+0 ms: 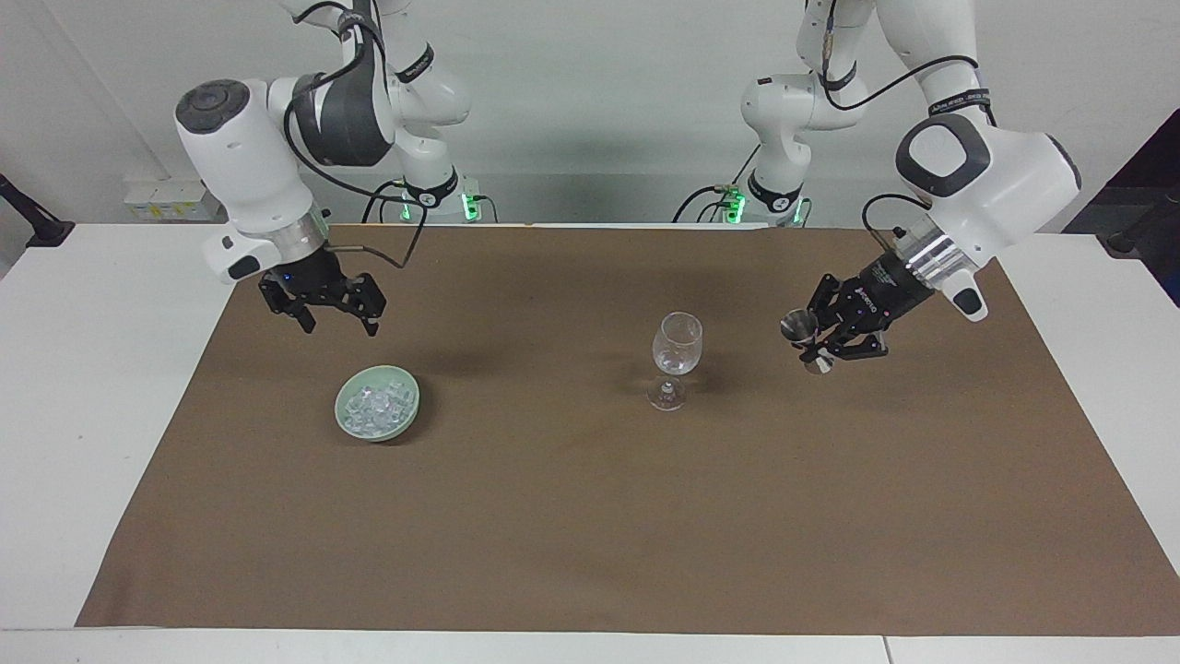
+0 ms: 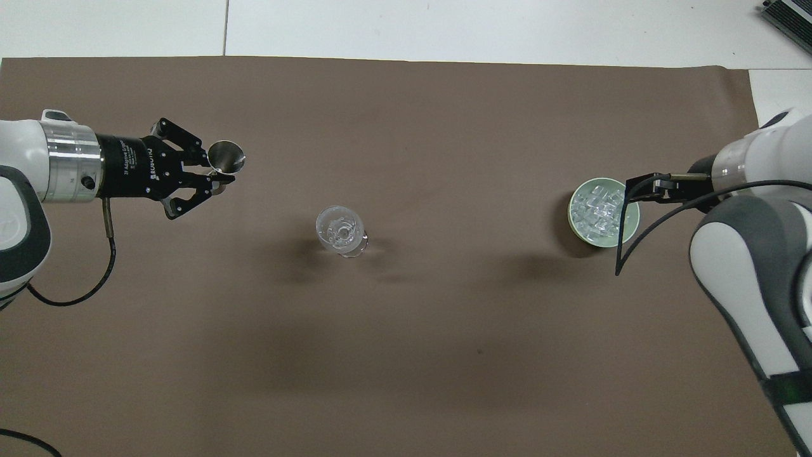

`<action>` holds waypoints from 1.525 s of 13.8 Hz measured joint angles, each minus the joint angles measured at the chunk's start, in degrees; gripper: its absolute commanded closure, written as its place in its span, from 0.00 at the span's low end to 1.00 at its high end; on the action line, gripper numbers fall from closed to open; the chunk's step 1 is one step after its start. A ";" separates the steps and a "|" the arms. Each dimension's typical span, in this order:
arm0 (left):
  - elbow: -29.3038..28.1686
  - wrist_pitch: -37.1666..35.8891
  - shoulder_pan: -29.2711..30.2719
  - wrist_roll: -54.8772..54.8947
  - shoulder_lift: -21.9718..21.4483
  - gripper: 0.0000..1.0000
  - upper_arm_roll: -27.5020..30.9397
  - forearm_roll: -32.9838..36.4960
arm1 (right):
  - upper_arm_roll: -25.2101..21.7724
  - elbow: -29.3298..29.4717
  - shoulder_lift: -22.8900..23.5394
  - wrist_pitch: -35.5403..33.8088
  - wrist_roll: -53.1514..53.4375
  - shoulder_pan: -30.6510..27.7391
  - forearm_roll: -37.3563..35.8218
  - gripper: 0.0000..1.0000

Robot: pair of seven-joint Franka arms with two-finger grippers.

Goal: Pour wine and add ice with both arms
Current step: 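Carry the cup back with the left gripper while the right gripper reaches the bowl, then lower the cup with the left gripper while the right gripper grasps ice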

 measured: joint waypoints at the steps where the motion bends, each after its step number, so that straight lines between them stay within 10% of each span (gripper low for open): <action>1: -0.83 0.00 0.85 0.90 0.36 1.00 -0.01 -1.90 | 0.00 -1.18 0.70 2.44 0.40 0.01 0.00 0.00; 21: -18.47 -3.95 19.81 35.00 4.69 1.00 -0.04 -29.28 | -0.07 -11.74 6.10 22.87 5.24 1.55 0.00 0.00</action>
